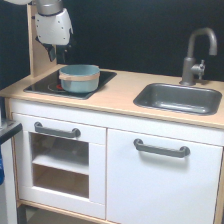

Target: Place the pot in the sink

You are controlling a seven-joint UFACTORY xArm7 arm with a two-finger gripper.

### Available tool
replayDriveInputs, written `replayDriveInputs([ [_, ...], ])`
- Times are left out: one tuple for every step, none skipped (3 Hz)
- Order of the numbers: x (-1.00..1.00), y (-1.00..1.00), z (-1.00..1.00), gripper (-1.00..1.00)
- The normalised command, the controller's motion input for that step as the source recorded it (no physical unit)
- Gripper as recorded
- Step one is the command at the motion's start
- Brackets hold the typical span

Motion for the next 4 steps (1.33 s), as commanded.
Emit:
replayDriveInputs([
  [-0.02, 0.24, -0.96, 1.0],
  [0.12, 0.15, -0.95, 1.0],
  [0.23, 0.1, -0.86, 0.84],
  [0.26, 0.04, -0.67, -0.62],
])
